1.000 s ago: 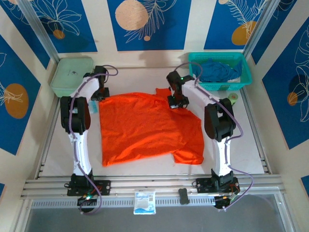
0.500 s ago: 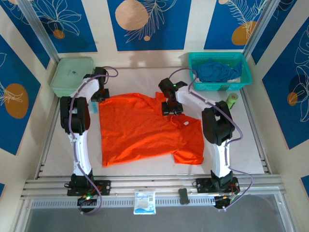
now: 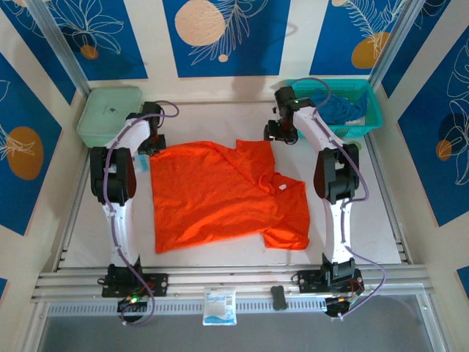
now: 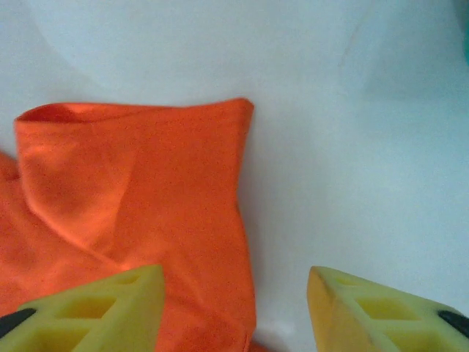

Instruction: Fold and stack the t-shirts

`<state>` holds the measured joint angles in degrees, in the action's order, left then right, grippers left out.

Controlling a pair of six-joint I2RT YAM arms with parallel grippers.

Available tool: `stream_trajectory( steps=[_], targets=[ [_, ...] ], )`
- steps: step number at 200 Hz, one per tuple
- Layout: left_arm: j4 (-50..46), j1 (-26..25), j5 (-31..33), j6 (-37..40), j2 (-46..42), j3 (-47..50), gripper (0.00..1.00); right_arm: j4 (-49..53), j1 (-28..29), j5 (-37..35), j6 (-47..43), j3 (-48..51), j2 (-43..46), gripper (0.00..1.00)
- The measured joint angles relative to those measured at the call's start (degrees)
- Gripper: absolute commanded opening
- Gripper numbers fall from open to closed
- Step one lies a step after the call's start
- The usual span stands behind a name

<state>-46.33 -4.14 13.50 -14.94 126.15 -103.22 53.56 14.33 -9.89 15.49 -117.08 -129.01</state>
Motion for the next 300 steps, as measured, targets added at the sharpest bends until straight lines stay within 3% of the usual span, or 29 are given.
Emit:
stream_trajectory(
  steps=[83, 131, 195, 245, 300],
  targets=[
    [0.07, 0.0, 0.0, 0.02, 0.0, 0.02, 0.0, 6.38, -0.83, 2.16, -2.47, -21.31, -20.13, 0.49],
    [0.11, 0.0, 0.0, 0.02, 0.0, 0.07, 0.0, 7.93, -1.57, 2.91, -2.19, -23.06, -21.0, 0.34],
    [0.5, 0.0, 0.02, 0.02, 0.0, 0.37, 0.0, 11.78, -1.44, 2.16, -1.51, -28.46, -23.91, 0.3],
    [0.52, 0.0, 0.02, 0.04, 0.0, 0.85, 0.0, 11.39, 0.37, -3.93, 0.48, -27.12, -23.37, 0.21],
    [1.16, 0.0, 0.02, 0.04, 0.0, 2.25, 0.0, 11.37, 0.72, -5.6, 3.08, -26.75, -23.12, 0.03]
  ],
)
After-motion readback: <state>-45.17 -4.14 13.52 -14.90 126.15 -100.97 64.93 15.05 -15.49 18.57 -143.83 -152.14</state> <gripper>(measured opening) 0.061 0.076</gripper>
